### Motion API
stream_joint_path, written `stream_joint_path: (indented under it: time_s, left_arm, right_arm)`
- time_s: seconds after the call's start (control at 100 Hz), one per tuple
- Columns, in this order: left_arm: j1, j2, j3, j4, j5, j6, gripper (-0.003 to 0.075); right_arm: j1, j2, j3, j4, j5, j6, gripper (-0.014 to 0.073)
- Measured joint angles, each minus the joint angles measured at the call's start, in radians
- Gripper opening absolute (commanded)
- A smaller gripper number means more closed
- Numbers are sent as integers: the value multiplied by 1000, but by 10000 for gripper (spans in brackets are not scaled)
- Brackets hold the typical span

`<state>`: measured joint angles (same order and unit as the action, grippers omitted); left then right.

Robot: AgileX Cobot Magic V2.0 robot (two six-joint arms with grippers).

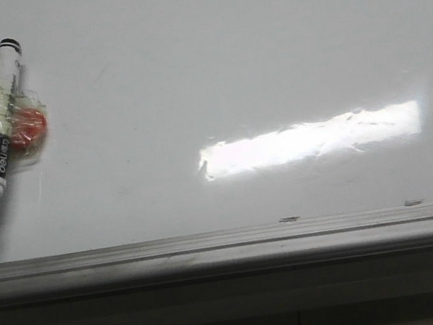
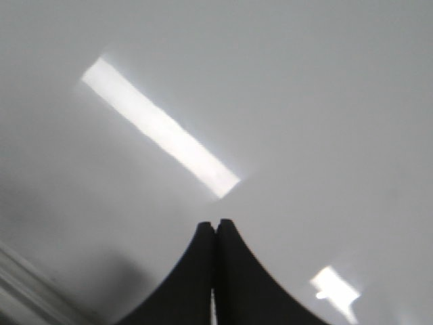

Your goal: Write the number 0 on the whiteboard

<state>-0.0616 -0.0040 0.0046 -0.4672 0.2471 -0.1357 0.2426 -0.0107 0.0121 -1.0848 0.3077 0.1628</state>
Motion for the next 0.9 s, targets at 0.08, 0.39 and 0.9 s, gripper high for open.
stream_joint_path:
  time_s: [0.08,0.39,0.9]
  left_arm:
    - [0,0,0,-118,-14,0,-20]
    - [0,0,0,-220,-20,0,-20]
    - [0,0,0,-235,-21,0,-20]
  right_arm:
    - [0,0,0,-128,-12,0,-69]
    - [0,0,0,-326,-28,0,-69]
    - [0,0,0,-467,-354,-2,-69]
